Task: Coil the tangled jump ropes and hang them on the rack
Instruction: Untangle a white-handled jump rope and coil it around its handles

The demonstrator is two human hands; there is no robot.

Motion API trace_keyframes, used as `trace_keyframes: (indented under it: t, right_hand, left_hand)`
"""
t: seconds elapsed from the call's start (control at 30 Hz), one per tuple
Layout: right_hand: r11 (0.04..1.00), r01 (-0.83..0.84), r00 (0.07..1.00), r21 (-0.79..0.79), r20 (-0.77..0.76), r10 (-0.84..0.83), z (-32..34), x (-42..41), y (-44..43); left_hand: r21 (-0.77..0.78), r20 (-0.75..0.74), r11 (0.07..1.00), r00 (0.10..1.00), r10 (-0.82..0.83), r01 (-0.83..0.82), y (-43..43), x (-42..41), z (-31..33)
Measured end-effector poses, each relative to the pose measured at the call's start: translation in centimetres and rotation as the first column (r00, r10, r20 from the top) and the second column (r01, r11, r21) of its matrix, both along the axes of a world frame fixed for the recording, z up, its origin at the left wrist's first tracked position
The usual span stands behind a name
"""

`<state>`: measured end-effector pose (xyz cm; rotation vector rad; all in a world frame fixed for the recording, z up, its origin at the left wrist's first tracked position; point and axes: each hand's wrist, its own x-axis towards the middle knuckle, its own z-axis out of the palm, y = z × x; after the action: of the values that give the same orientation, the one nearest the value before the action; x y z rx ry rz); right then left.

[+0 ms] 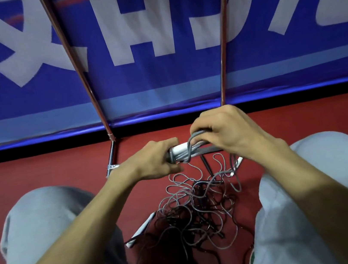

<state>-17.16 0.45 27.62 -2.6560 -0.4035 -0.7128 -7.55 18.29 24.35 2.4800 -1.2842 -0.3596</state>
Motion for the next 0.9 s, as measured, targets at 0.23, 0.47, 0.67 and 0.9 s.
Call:
trace_keyframes:
  t: [0.23, 0.47, 0.67, 0.9]
  right_hand:
    - [0.889, 0.358, 0.929, 0.285, -0.201, -0.309, 0.6, 0.6, -0.4]
    - [0.426, 0.358, 0.861, 0.831, -0.471, 0.194, 2.0, 0.5, -1.6]
    - [-0.141, 0.381, 0.876, 0.914, -0.308, 0.372, 1.7, 1.3, -0.5]
    - [0.258, 0.337, 0.781, 0.906, -0.421, 0.46, 1.7, 0.4, 0.8]
  left_hand:
    - [-0.092, -0.008, 0.992, 0.996, -0.086, 0.085, -1.0, -2.2, 1.3]
    - [-0.313, -0.333, 0.948, 0.928, -0.168, 0.059, 0.5, -1.6, 2.9]
    - [-0.598, -0.605, 0.772, 0.753, -0.259, -0.214, 0.7, -2.1, 4.4]
    - [-0.725, -0.614, 0.538, 0.757, -0.224, -0.429, 0.3, -1.0, 4.4]
